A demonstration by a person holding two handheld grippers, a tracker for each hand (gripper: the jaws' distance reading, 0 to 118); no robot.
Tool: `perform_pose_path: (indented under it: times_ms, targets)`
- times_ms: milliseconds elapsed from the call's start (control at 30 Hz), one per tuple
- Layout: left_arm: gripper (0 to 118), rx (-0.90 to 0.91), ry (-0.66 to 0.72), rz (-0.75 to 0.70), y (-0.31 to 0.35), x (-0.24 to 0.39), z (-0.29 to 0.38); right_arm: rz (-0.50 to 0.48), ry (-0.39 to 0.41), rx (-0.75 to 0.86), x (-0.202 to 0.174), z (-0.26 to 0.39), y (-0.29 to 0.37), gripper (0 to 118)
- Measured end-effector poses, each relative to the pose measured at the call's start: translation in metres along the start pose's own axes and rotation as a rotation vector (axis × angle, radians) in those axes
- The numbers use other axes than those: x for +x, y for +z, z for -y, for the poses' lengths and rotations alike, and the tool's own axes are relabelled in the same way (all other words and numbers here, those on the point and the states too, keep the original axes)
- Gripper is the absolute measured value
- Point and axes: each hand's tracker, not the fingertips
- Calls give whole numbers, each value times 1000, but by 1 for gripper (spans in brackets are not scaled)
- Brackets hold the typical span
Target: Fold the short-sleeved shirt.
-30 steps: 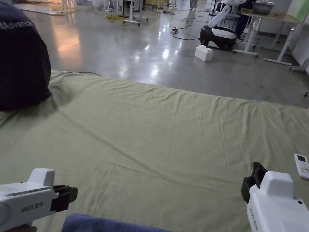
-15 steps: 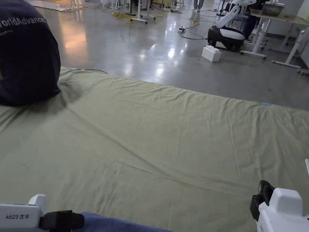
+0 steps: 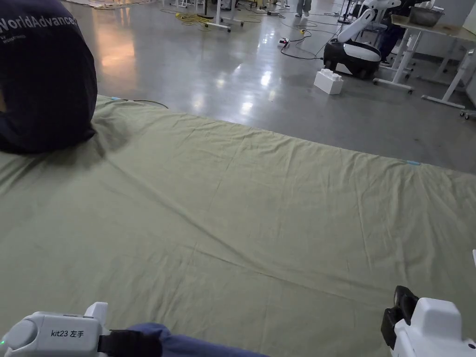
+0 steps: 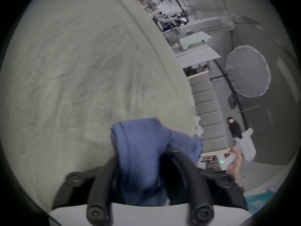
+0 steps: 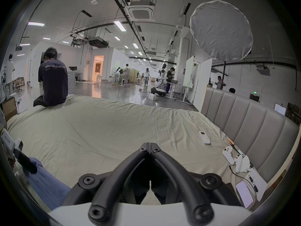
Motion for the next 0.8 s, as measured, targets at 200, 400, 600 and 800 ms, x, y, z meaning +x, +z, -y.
perform_pose_path:
  times_ms: [200,400,600,800]
  targets:
    - [13,11,10,19,13,9,3,-10,10,7,-1,-2,-1,0]
    - [9,36,-23,-8,23,27,-1,-13,7,9,0,-1,-3,0]
    - [9,95,-70,-78,47,42,-14,-16,4,17,2,-3,-3,0]
    - [9,138,-100,-231,106,47,-31,-29,2,30,0,-7,-5,0]
